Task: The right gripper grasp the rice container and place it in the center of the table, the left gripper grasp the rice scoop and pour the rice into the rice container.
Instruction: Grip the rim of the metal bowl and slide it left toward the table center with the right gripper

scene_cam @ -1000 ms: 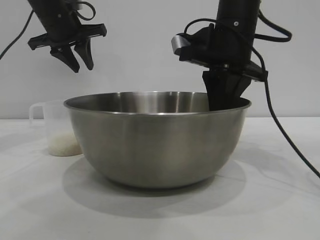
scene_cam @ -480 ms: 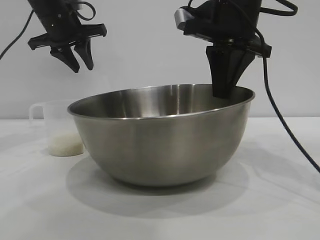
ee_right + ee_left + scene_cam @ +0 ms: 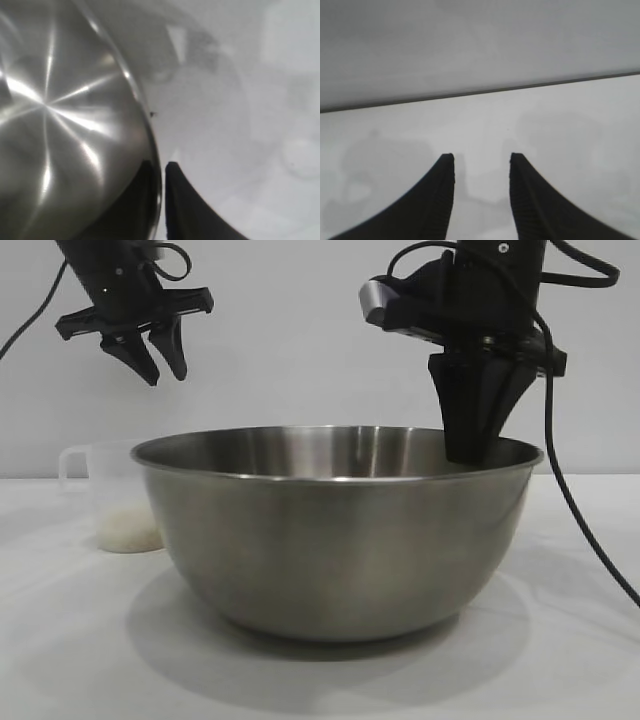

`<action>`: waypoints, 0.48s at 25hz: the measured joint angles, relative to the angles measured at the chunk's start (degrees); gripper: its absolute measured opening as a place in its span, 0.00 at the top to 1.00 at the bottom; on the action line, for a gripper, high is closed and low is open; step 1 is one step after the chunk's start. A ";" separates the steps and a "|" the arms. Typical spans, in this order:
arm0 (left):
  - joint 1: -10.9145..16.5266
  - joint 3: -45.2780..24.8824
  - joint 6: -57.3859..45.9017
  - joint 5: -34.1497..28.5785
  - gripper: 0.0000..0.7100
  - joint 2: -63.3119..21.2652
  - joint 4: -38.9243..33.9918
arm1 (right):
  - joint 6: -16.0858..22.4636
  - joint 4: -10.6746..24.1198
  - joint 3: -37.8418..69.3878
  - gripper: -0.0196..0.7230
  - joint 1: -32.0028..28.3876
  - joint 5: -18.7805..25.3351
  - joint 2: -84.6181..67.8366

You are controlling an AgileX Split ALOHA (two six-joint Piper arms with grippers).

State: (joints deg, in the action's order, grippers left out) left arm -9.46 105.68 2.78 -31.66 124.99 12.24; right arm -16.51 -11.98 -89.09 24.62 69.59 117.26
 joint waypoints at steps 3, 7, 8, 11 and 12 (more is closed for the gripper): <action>0.00 0.00 0.00 -0.03 0.69 0.00 0.00 | 0.00 0.10 0.00 0.59 0.00 0.00 -0.10; 0.00 0.00 0.00 -0.12 0.69 0.00 0.00 | -0.32 0.10 0.00 0.56 0.00 0.00 -2.71; 0.00 0.00 0.00 -0.12 0.69 0.00 0.00 | -0.32 0.10 0.00 0.56 0.00 0.00 -3.82; 0.00 0.00 0.00 -0.12 0.69 0.00 0.00 | -0.41 0.10 0.60 0.52 -0.33 -0.63 -8.03; 0.00 0.00 0.00 -0.12 0.69 0.00 0.00 | -0.41 0.10 1.41 0.52 -0.84 -1.56 -9.71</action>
State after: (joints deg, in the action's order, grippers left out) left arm -9.46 105.68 2.78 -31.78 124.99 12.24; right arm -16.91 -11.88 -87.68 23.78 68.02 107.55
